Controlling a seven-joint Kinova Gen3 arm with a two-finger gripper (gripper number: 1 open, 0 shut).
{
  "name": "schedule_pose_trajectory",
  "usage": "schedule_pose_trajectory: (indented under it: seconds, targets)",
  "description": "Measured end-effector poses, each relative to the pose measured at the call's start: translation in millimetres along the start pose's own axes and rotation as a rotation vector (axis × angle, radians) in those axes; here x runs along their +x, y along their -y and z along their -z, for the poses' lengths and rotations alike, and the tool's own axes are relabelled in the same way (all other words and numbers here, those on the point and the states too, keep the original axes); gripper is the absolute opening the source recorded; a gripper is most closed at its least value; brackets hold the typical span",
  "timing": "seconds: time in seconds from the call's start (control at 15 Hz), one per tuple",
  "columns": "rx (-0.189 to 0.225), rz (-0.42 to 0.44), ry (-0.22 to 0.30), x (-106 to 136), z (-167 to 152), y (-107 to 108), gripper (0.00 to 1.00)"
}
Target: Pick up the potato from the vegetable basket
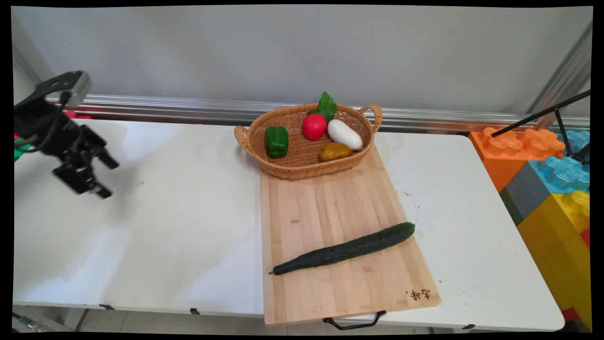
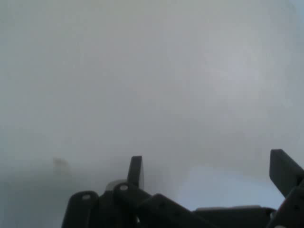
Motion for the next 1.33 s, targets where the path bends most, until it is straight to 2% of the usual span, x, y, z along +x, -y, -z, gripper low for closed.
schedule_pose_trajectory:
  seconds: [0.27, 0.53, 0.73, 1.07, 1.33]
  targets:
    - [0.048, 0.011, -0.108, 50, -6, 12, 1.0]
    - [0.099, -0.056, -0.226, 126, -13, 19, 1.0]
    - [0.118, -0.131, -0.281, 189, -23, 23, 1.0]
    - [0.118, -0.211, -0.306, 281, -49, 38, 1.0]
    - [0.094, -0.213, -0.284, 326, -76, 56, 1.0]
